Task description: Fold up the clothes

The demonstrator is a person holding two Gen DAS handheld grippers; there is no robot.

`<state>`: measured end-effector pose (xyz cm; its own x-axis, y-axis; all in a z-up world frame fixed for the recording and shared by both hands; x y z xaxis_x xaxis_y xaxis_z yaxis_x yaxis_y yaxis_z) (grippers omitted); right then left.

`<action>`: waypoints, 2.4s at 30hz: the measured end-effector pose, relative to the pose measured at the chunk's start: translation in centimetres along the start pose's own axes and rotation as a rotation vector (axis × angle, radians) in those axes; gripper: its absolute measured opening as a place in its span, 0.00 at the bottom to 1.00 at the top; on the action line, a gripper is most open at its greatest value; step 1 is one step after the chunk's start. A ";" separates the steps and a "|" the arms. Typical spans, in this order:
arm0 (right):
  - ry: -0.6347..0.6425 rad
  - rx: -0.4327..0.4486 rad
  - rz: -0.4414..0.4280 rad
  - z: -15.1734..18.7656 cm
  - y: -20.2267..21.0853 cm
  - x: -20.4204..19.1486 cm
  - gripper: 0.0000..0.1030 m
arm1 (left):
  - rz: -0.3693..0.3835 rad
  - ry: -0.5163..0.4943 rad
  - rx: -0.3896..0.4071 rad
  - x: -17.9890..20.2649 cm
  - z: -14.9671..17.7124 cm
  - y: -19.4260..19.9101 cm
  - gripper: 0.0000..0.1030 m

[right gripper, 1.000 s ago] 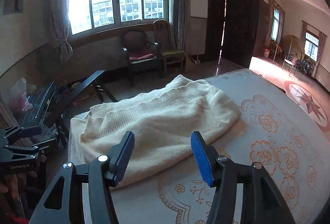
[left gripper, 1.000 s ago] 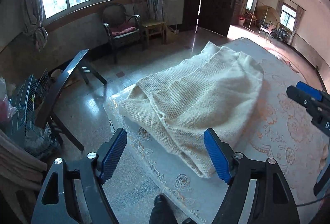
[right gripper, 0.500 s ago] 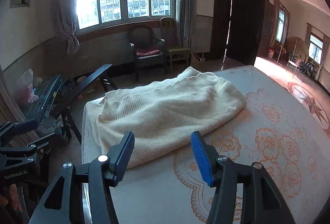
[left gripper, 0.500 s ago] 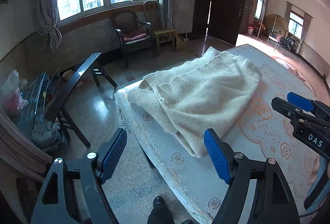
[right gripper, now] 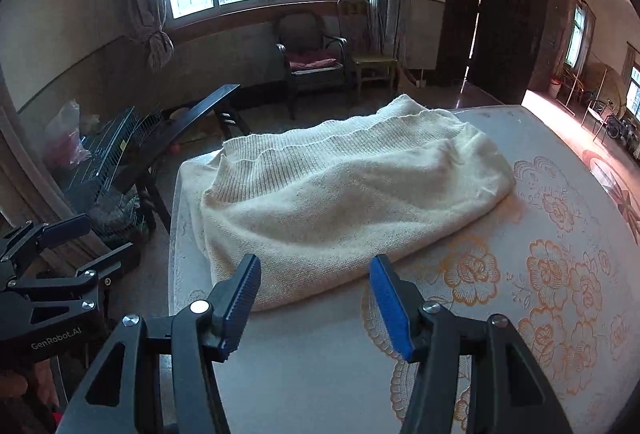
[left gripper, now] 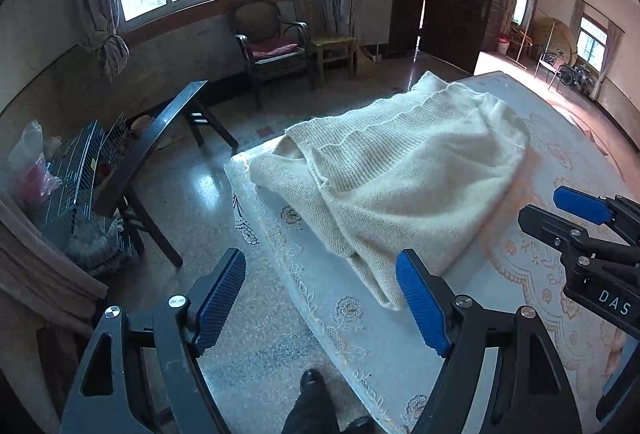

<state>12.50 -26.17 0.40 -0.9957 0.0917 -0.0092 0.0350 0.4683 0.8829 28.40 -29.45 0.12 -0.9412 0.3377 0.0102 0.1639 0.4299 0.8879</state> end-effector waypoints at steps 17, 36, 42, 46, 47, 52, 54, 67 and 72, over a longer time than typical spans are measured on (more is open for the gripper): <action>-0.025 0.010 0.006 -2.3 -0.4 2.6 0.56 | 0.054 -0.009 0.021 1.8 -3.3 -1.3 0.77; -0.015 0.031 -0.011 -1.9 -0.2 3.0 0.56 | 0.082 0.035 -0.001 2.1 -3.0 -0.9 0.80; -0.002 0.030 -0.020 -2.0 -0.4 2.5 0.56 | 0.044 0.056 0.004 1.3 -2.7 -0.8 0.80; -0.001 0.030 -0.022 -1.9 -0.5 2.4 0.56 | 0.033 0.065 0.015 1.0 -2.7 -0.6 0.80; 0.000 0.030 -0.022 -1.9 -0.5 2.4 0.56 | 0.032 0.063 0.014 1.1 -2.7 -0.6 0.80; -0.001 0.030 -0.023 -1.8 -0.4 2.3 0.56 | 0.016 0.049 0.013 1.3 -2.7 -0.7 0.80; -0.001 0.030 -0.024 -1.8 -0.4 2.4 0.56 | 0.018 0.046 0.016 1.3 -2.7 -0.7 0.80; -0.005 0.030 -0.025 -1.6 -0.5 2.6 0.56 | 0.011 0.036 0.019 1.6 -2.6 -0.4 0.80; -0.003 0.029 -0.023 -1.5 -0.5 2.6 0.56 | -0.020 0.020 0.032 1.9 -2.4 -0.1 0.80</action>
<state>9.77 -27.50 0.65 -0.9961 0.0831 -0.0304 0.0149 0.4958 0.8683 25.94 -30.87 1.20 -0.9501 0.3118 0.0026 0.1543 0.4630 0.8728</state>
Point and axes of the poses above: each gripper's, at about its wrist camera, not at the fingertips, and y roughly against the way its jaws point, x to its right, z to its underside, the point moved 4 cm from there along -y, roughly the way its jaws point, and after that the axes turned 12 degrees about -x, right-handed, at the moved point
